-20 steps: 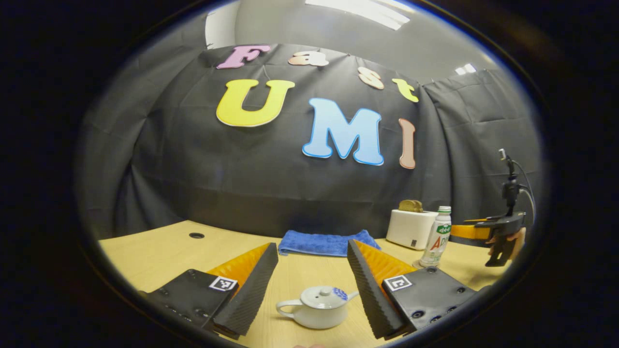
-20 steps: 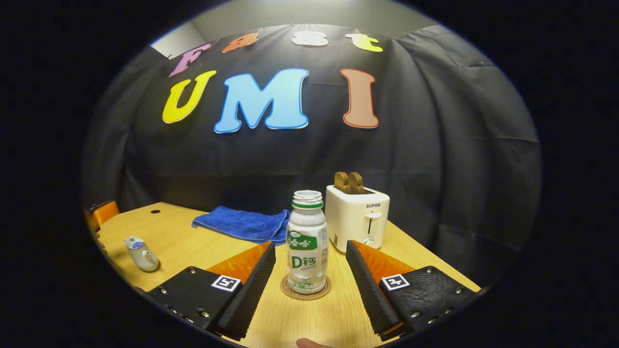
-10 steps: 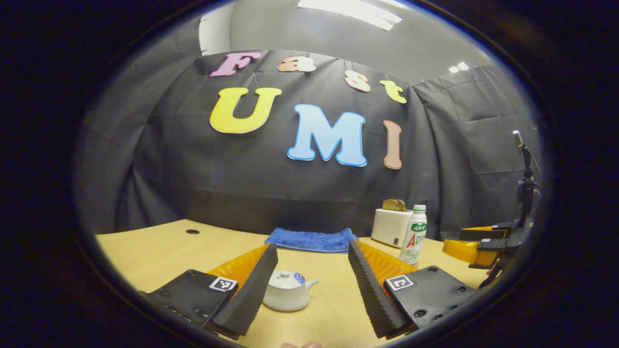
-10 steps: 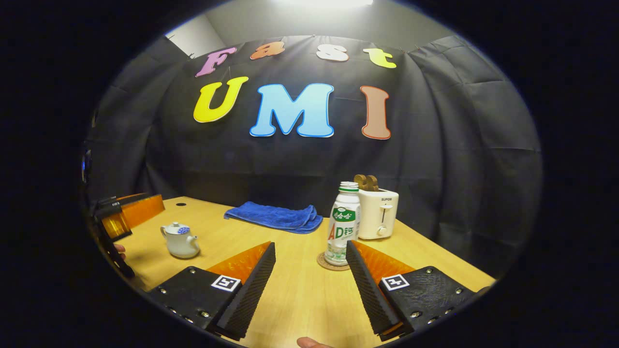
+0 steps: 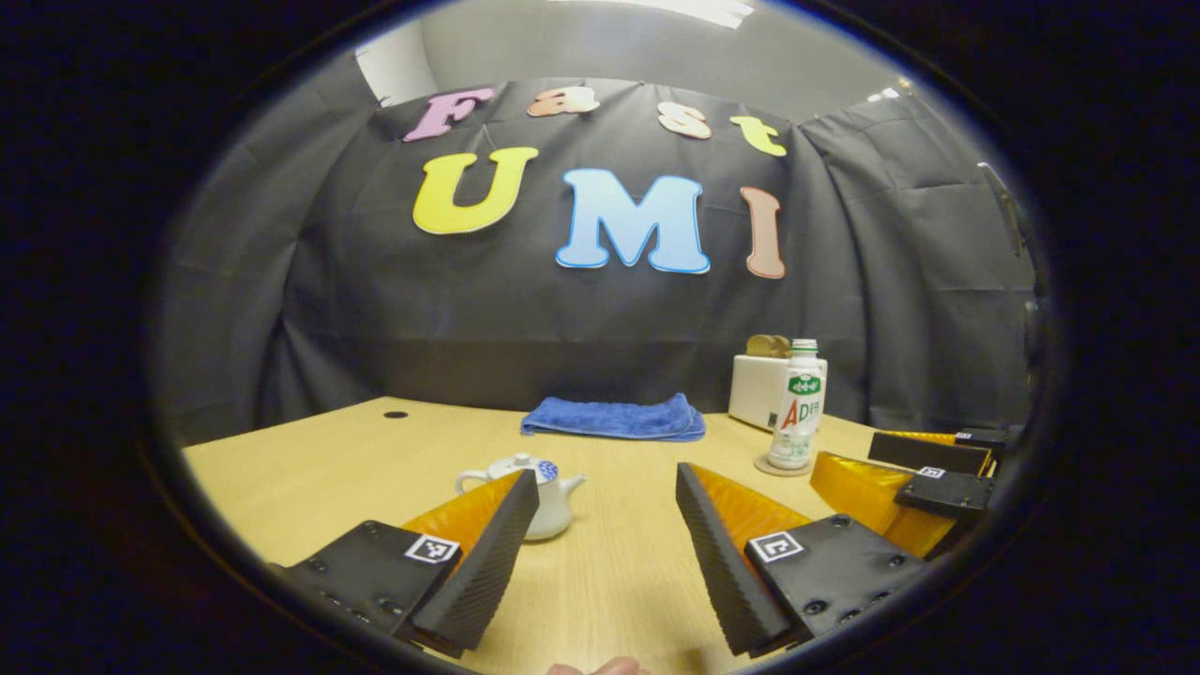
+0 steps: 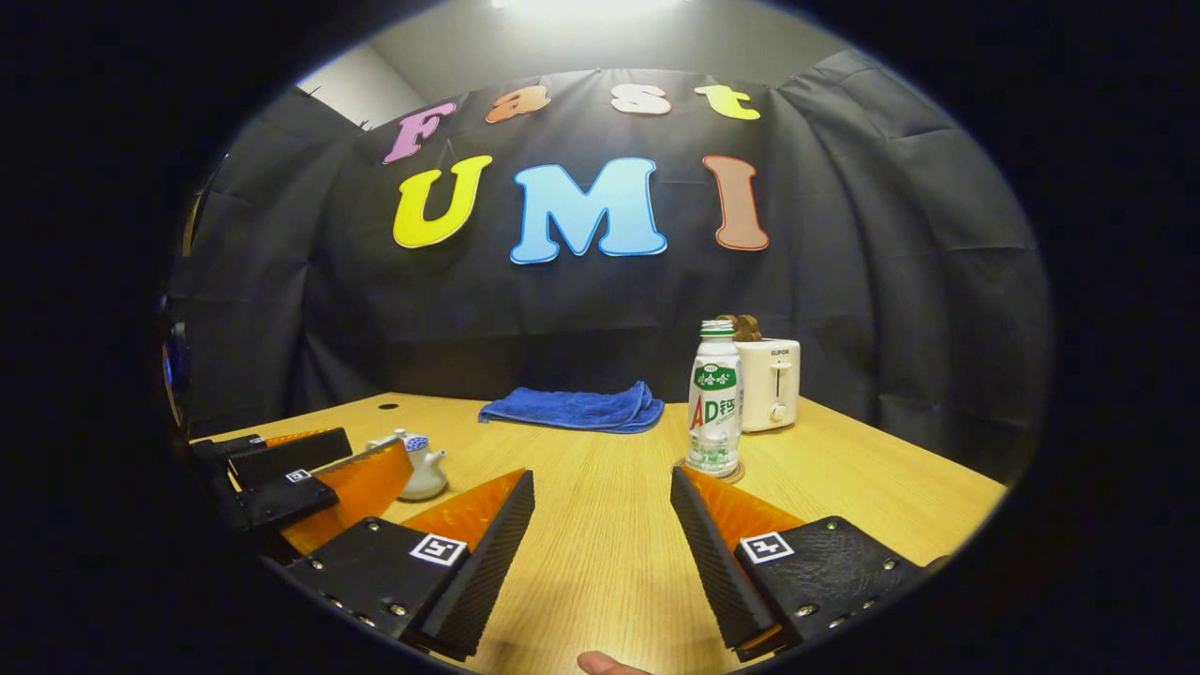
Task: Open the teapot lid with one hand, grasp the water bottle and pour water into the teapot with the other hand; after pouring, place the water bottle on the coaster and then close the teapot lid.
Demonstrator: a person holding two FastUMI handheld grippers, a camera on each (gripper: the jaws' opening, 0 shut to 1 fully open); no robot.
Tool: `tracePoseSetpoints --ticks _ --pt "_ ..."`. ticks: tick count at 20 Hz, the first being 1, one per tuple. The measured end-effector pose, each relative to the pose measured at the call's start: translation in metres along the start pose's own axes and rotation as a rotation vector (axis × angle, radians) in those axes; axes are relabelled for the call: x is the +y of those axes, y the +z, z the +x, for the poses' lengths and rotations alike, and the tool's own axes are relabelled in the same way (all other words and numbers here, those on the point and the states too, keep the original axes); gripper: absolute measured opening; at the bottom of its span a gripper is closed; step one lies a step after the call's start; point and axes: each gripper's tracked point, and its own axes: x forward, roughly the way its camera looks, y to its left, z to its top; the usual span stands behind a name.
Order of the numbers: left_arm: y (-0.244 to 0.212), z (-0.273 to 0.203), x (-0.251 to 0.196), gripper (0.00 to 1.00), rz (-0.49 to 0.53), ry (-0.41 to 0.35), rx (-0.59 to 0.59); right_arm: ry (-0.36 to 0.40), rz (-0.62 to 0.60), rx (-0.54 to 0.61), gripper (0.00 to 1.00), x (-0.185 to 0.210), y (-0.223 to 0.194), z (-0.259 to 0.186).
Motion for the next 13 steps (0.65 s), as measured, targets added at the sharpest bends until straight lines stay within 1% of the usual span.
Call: tracePoseSetpoints --ticks 2,4,5,7,8,9,11,13 --pt "0.001 -0.007 -0.006 0.99 0.045 0.019 0.003 -0.022 -0.022 0.016 0.9 -0.002 -0.007 -0.004" --pt "0.001 -0.012 -0.011 0.99 0.06 0.045 -0.005 -0.075 -0.022 -0.024 0.89 -0.01 0.001 -0.011" --pt "-0.002 -0.008 -0.012 1.0 0.051 0.045 0.003 -0.114 -0.014 -0.025 0.91 -0.016 -0.002 -0.011" --pt "-0.001 -0.014 -0.015 1.0 0.054 0.037 0.002 -0.144 -0.017 -0.023 0.91 -0.02 -0.005 -0.011" --pt "-0.001 -0.014 -0.014 1.0 0.053 0.037 0.004 -0.16 -0.015 -0.023 0.89 -0.021 -0.004 -0.01" --pt "0.0 -0.014 -0.011 1.0 0.054 0.048 0.003 -0.176 -0.014 -0.028 0.92 -0.024 -0.003 -0.012" --pt "-0.001 -0.014 -0.011 1.0 0.055 0.048 0.005 -0.186 -0.016 -0.027 0.92 -0.024 -0.004 -0.012" --pt "-0.002 -0.014 -0.019 1.0 0.053 0.007 0.006 -0.162 -0.017 -0.03 0.92 -0.019 -0.003 -0.012"
